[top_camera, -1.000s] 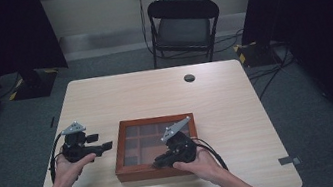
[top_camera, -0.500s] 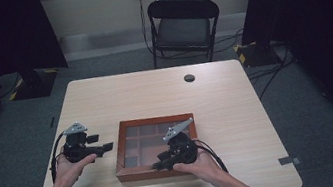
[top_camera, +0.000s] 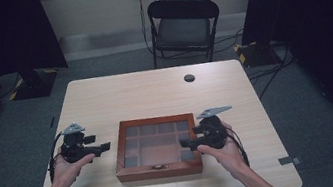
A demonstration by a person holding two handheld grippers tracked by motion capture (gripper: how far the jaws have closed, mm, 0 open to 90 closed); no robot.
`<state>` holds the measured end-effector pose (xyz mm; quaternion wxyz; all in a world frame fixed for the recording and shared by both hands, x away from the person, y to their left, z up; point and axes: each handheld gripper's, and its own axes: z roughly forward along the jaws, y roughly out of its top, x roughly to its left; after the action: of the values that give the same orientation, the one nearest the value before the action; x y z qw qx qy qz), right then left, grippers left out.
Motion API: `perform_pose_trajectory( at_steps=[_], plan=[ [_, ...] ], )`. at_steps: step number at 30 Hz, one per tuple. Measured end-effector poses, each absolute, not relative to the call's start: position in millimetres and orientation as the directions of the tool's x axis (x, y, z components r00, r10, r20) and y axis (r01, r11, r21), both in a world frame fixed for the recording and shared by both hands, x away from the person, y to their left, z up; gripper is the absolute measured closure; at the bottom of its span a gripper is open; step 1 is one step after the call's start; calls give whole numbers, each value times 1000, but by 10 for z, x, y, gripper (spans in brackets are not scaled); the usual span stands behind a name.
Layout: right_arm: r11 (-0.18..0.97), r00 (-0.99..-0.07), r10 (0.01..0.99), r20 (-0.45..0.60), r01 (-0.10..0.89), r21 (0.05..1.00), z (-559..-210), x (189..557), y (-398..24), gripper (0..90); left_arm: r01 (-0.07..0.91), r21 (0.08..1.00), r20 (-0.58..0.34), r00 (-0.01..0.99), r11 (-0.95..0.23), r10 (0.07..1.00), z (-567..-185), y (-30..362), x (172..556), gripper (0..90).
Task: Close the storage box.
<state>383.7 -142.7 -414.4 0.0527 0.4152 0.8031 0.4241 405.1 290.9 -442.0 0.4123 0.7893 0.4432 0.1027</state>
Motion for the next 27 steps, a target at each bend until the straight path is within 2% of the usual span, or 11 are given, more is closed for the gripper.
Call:
perform_pose_trajectory(
  at_steps=[5,7,12,16,22,24,26,27],
  plan=[
    [261,-555,799,232,667,698,-4170,3852,-1762,188,625,721,-185,589,-299,787,-4450,2952,4016,216],
    [228,-506,830,236,692,685,-4194,3864,-1917,150,648,709,-210,571,-279,794,-4481,3003,4009,216],
    [170,-398,893,210,731,661,-4322,3901,-2218,150,679,677,-200,540,-283,818,-4560,3103,4007,218],
    [121,-293,932,213,806,580,-4514,4014,-2336,161,712,631,-159,507,-308,847,-4675,3149,4039,218],
    [104,-192,973,127,856,506,-4733,4109,-2379,146,750,585,-135,466,-309,874,-4807,3199,4090,194],
    [117,-199,974,104,845,521,-4759,4098,-2396,142,743,592,-117,463,-313,879,-4821,3209,4100,178],
    [132,-188,981,43,820,557,-4805,4078,-2381,127,721,611,-48,446,-327,894,-4858,3167,4103,171],
    [167,-195,981,-19,785,597,-4865,4060,-2360,58,712,615,-13,438,-338,899,-4876,3145,4105,163]
  ],
)
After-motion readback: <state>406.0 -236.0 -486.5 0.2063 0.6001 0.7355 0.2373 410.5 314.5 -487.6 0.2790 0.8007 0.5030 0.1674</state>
